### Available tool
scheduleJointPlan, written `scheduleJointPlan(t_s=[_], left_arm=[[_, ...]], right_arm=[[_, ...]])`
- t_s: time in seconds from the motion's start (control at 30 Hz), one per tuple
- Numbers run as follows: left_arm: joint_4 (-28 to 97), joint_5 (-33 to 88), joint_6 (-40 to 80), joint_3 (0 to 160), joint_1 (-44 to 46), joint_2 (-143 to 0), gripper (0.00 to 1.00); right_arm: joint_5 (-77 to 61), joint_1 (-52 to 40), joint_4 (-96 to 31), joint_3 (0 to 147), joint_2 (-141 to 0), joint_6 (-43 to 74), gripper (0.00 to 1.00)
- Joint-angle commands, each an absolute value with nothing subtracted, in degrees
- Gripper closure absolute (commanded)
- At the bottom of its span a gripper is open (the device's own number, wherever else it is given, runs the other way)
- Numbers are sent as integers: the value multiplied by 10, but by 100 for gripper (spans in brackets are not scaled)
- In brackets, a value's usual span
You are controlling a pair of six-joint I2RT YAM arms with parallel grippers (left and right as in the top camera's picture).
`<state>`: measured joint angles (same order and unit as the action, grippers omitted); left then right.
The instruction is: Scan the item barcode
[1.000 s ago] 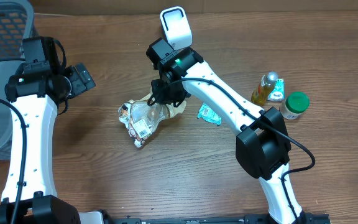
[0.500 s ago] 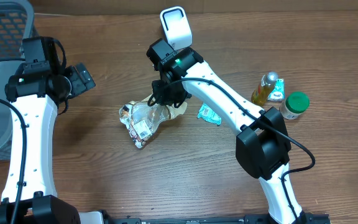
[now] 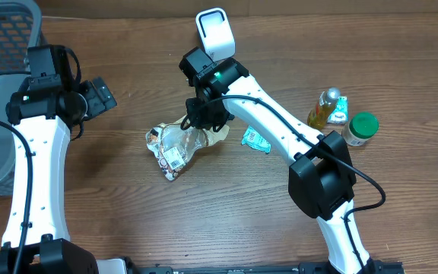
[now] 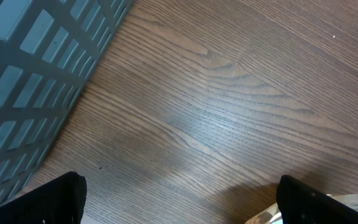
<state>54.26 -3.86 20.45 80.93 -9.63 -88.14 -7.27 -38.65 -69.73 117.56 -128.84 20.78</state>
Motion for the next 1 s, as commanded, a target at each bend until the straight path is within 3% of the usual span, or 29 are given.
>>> scheduleJointPlan(t_s=[0.0, 0.97], left_arm=[[541, -40, 197, 814, -97, -877, 0], [541, -40, 197, 814, -97, -877, 0]], right_arm=[[-76, -385, -695, 1169, -1271, 208, 80], [-67, -385, -693, 1169, -1271, 199, 79]])
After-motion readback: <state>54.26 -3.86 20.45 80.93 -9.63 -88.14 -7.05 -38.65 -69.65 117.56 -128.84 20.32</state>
